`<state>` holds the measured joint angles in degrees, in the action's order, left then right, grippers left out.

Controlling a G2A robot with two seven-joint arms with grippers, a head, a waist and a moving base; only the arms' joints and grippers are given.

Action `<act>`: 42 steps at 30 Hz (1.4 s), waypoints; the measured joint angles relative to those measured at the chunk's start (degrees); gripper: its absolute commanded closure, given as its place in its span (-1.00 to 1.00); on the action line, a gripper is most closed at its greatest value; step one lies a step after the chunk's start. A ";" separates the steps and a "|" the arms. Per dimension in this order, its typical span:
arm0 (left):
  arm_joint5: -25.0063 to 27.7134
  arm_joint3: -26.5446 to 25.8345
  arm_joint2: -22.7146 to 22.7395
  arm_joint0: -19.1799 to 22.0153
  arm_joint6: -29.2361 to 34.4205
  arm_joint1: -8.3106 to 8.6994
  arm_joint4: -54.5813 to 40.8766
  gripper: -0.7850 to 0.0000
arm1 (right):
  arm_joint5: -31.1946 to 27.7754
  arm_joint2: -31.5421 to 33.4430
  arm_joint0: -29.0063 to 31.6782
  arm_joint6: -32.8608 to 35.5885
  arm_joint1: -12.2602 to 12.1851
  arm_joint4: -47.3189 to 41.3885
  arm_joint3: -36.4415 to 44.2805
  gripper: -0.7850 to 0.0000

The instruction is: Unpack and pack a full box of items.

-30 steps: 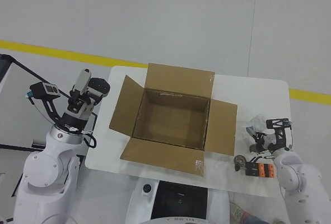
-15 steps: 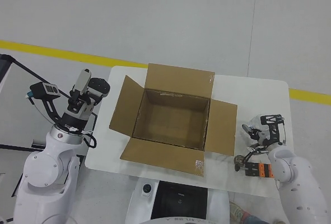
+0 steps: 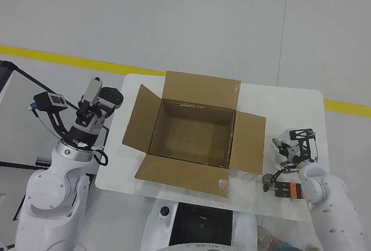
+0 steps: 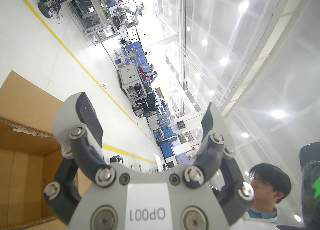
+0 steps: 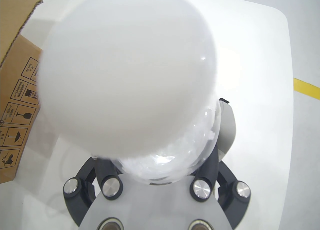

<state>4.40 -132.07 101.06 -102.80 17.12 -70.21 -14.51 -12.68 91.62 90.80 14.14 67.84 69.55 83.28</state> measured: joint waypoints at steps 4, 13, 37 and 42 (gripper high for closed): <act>0.00 0.00 0.00 0.00 0.00 0.00 0.00 -1.00 | 0.05 -0.20 -0.22 -0.18 -0.01 0.10 -0.41 -0.48; 0.00 0.00 0.00 0.00 0.00 0.00 0.00 -1.00 | 0.34 -0.86 -0.59 -0.69 -0.02 0.66 -1.10 0.34; 0.00 0.00 0.00 0.00 0.00 0.00 0.00 -1.00 | 1.43 -1.00 -0.09 -1.92 -0.16 1.66 -0.17 1.00; 0.00 0.00 0.00 0.00 0.00 0.00 0.00 -1.00 | 1.63 -1.09 0.22 -2.14 -0.18 1.97 0.23 1.00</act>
<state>4.40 -132.07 101.06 -102.80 17.12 -70.21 -14.51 -11.05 90.53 91.03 12.01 67.66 71.52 83.51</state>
